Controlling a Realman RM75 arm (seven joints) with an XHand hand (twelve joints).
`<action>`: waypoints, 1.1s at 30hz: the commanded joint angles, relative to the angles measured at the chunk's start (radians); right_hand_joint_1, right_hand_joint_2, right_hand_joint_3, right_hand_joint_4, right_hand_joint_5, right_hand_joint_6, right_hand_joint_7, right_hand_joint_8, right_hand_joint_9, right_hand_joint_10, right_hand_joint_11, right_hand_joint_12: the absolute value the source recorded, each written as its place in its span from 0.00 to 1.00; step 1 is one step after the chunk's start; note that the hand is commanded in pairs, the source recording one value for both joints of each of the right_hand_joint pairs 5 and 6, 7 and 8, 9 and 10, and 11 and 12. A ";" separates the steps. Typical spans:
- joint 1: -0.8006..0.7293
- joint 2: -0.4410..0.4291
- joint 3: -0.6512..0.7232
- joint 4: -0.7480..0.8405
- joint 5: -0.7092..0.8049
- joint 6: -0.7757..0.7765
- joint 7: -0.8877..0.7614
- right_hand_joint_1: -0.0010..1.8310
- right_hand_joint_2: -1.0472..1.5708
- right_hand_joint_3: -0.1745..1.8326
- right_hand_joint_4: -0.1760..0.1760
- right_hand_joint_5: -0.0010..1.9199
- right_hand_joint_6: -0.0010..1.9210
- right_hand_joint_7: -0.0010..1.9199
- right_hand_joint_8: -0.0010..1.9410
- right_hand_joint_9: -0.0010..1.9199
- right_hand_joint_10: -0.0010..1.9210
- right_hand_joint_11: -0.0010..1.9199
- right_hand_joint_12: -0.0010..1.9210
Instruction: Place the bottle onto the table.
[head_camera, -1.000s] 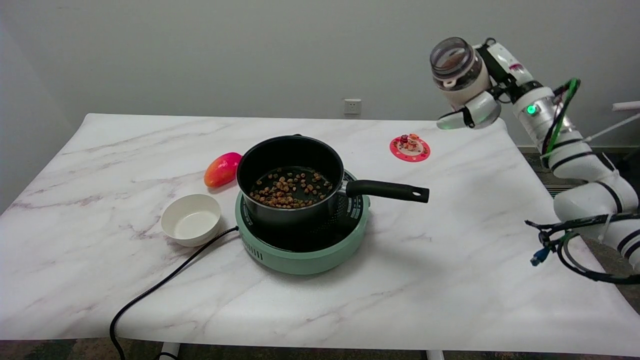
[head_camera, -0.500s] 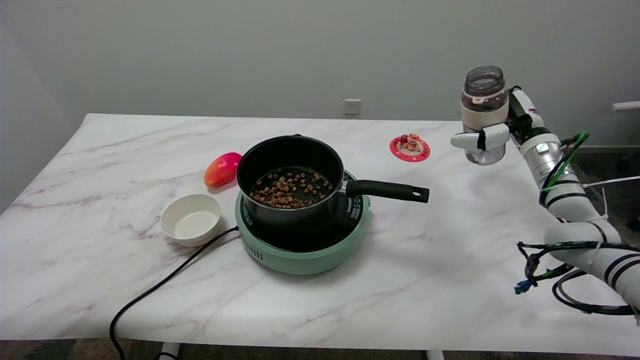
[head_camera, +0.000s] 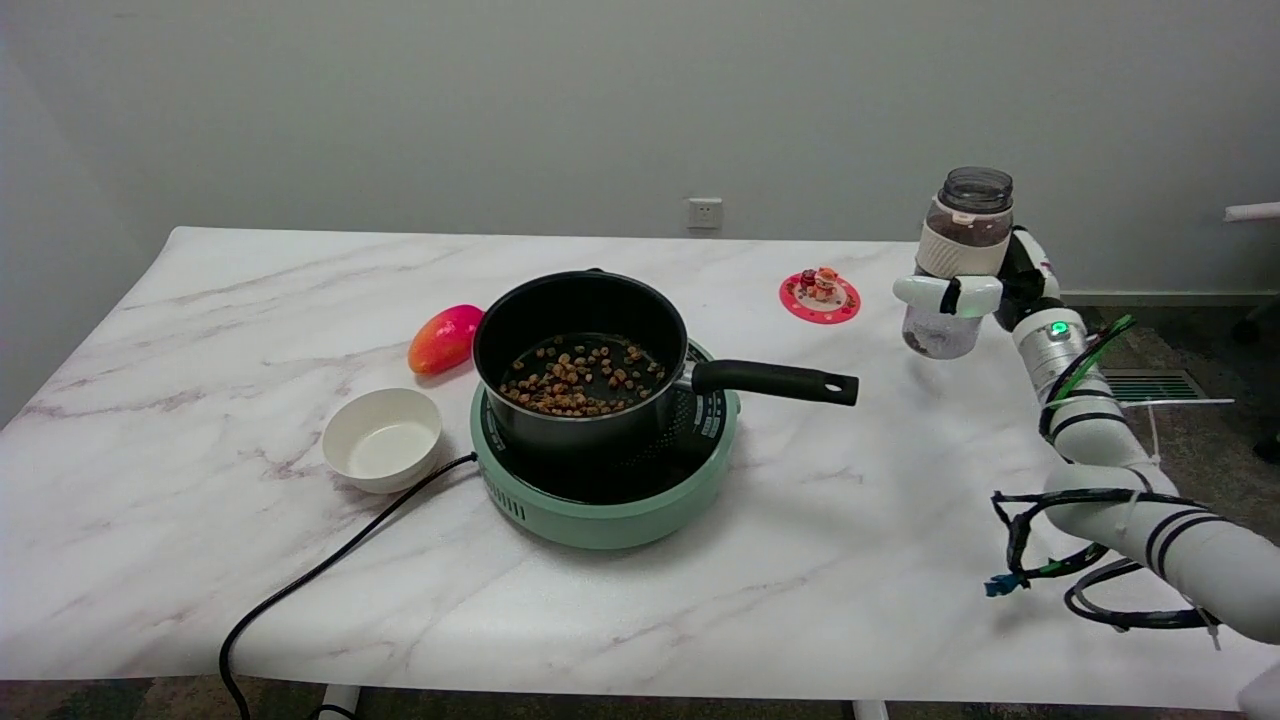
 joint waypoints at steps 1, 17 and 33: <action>0.212 -0.150 -0.138 -0.349 0.000 0.103 0.183 0.82 0.72 0.40 0.50 0.96 0.96 0.97 0.96 0.63 0.63 0.61 0.61; 0.175 -0.150 -0.130 -0.351 -0.081 0.129 0.170 0.82 0.66 0.49 0.50 0.95 0.95 0.95 0.94 0.62 0.62 0.59 0.59; 0.124 -0.145 -0.048 -0.301 -0.076 0.232 -0.016 0.80 0.74 0.38 0.50 1.00 1.00 0.97 0.96 0.64 0.64 0.62 0.62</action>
